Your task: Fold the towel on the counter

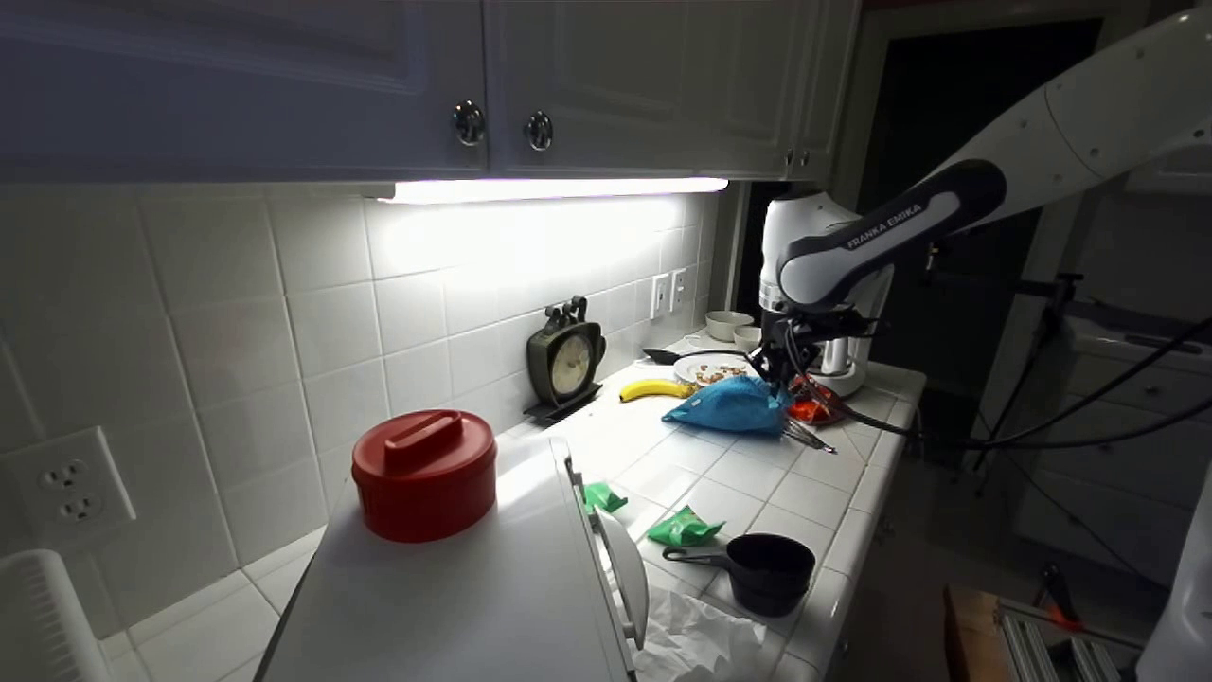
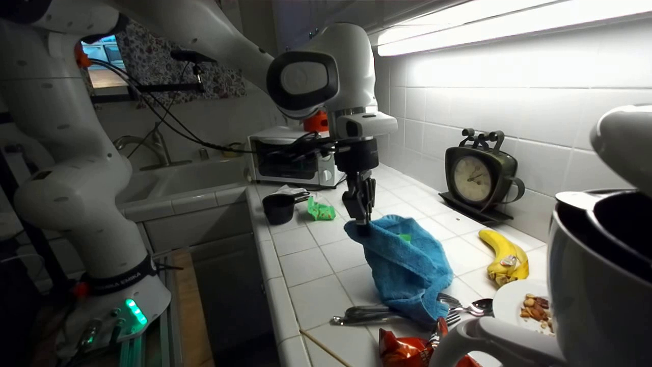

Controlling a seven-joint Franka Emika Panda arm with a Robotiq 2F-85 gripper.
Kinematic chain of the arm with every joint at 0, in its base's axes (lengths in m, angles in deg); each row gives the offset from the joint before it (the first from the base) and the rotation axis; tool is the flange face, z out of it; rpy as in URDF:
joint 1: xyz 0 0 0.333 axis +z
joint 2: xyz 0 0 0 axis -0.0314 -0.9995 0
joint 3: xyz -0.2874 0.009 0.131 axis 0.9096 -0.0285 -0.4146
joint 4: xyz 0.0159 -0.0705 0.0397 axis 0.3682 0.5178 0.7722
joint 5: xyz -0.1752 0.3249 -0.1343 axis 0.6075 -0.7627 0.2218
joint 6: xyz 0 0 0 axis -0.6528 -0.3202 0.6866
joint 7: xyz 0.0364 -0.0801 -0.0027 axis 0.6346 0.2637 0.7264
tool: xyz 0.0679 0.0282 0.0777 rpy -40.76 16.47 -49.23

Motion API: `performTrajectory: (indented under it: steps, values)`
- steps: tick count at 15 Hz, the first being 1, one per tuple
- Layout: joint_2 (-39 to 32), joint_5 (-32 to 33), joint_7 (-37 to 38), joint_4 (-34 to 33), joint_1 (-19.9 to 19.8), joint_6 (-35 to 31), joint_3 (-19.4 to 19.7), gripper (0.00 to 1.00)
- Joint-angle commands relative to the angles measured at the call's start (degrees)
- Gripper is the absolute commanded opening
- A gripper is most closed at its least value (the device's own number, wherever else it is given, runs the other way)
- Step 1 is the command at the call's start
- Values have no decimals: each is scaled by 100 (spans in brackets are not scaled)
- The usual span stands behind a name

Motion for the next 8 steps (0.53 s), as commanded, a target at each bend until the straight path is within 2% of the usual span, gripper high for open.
performTrajectory:
  steps: [1,8]
  values:
    - [49,383,130,37,-6,-192,-76,3]
    - [-280,901,-185,-129,-8,-731,-95,4]
